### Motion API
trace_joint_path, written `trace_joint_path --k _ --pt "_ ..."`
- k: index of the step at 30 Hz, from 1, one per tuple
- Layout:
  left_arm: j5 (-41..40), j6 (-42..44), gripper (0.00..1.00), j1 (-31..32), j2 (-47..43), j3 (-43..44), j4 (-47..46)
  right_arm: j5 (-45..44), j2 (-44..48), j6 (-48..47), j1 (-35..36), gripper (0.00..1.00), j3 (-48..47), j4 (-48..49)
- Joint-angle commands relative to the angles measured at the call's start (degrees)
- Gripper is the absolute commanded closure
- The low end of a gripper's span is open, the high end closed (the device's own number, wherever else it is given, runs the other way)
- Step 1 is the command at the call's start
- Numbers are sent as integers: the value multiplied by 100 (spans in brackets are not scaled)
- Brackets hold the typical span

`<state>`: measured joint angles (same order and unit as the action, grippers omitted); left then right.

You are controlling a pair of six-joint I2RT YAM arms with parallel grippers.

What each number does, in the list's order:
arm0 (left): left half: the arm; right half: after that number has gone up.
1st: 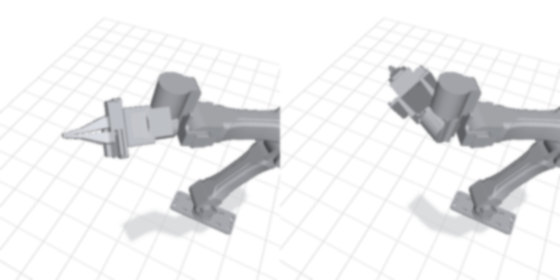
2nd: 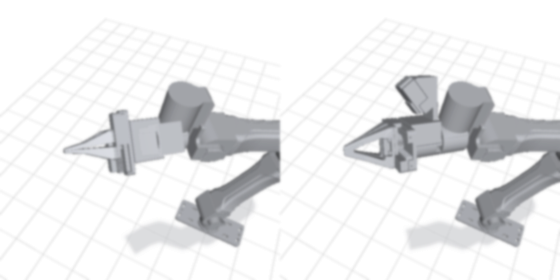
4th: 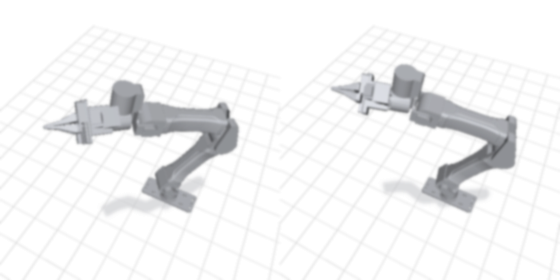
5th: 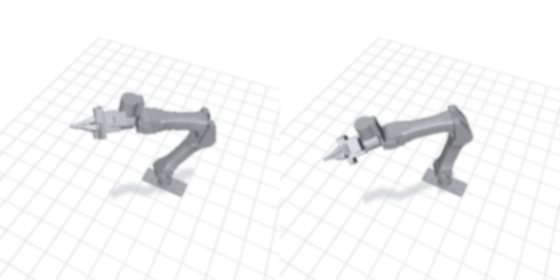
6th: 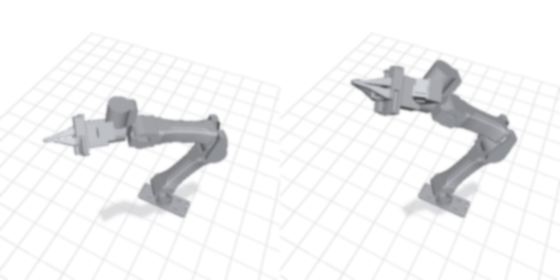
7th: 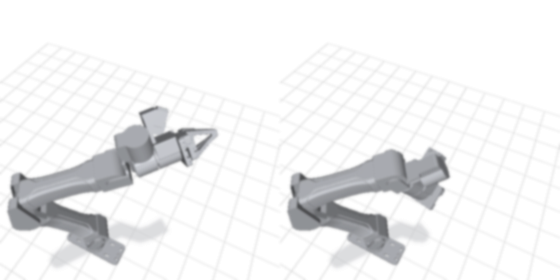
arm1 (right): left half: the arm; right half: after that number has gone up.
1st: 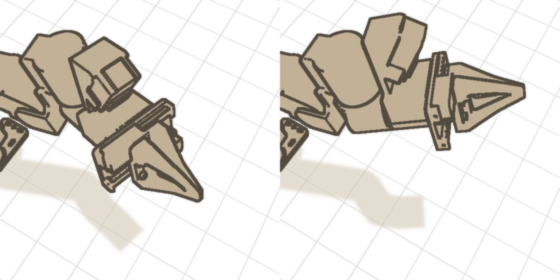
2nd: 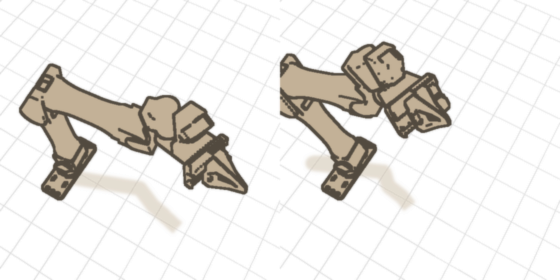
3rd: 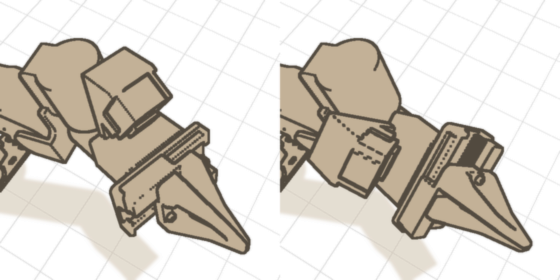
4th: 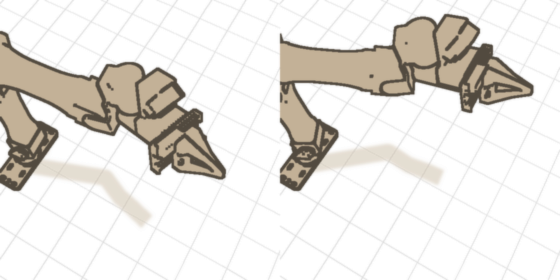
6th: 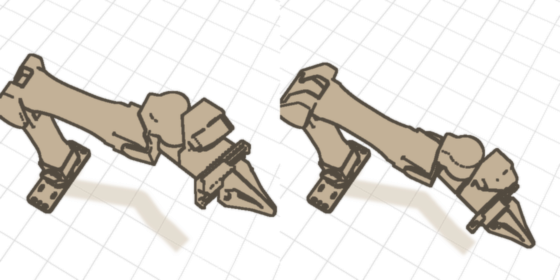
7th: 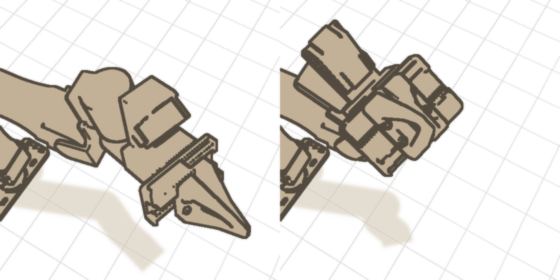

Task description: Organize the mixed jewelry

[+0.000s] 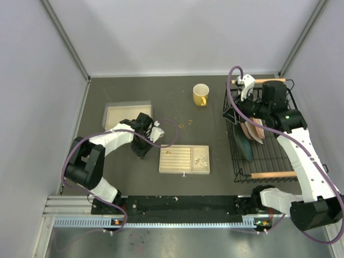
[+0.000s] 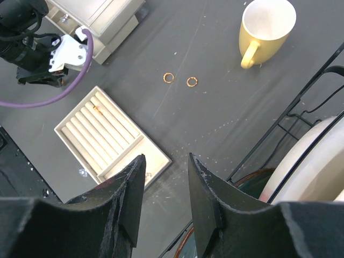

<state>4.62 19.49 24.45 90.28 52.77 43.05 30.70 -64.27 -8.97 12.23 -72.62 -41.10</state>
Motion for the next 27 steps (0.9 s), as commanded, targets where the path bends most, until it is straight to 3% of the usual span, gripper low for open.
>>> trace_joint_path --k 1,8,27 --pt "-14 82 80 -19 -283 -22 -25 59 29 -17 -54 62 37 252" --pt "-23 143 76 -19 -187 -56 -51 42 55 -26 -54 62 46 252" --pt "39 266 77 -1 -142 -241 -174 6 29 -43 -45 62 46 260"
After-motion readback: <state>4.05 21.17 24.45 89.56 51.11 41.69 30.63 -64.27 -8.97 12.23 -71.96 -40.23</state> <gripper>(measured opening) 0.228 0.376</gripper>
